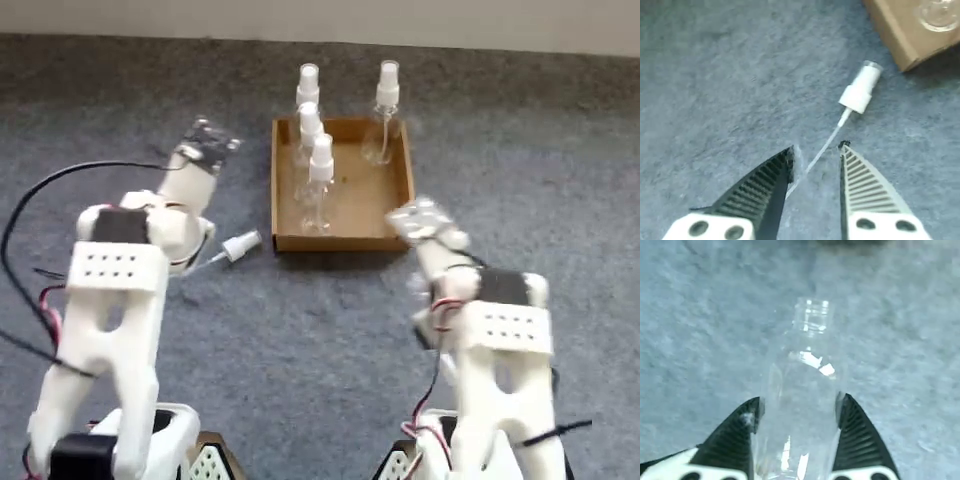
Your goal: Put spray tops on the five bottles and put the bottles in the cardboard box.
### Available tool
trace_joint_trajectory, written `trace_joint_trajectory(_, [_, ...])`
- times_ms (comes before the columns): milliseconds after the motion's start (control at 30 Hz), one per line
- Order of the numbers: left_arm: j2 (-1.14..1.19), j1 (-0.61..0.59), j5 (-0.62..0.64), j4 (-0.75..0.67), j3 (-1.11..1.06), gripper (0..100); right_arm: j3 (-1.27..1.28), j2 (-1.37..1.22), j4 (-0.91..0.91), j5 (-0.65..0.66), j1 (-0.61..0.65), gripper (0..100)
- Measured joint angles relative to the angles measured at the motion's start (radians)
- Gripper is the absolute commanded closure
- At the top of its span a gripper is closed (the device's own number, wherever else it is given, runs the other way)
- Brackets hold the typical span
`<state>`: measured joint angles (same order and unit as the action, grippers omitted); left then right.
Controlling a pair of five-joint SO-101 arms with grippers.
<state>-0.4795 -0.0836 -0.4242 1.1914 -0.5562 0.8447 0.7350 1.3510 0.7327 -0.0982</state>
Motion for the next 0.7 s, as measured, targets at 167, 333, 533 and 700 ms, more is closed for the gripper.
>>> trace_joint_trajectory(167, [0.196,0.124,0.0,0.0,0.083,80,0.043,-0.071,-0.23,0.114,-0.322,99.5])
trace_joint_trajectory(333, [0.364,0.137,0.0,0.0,0.167,80,0.044,-0.264,-0.371,0.123,-0.422,99.5])
trace_joint_trajectory(533, [0.454,0.138,0.0,-0.021,0.238,80,-0.037,-0.476,-0.419,0.123,-0.425,99.2])
trace_joint_trajectory(700, [0.532,0.138,-0.068,-0.091,0.252,80,-0.124,-0.572,-0.422,0.121,-0.427,99.2])
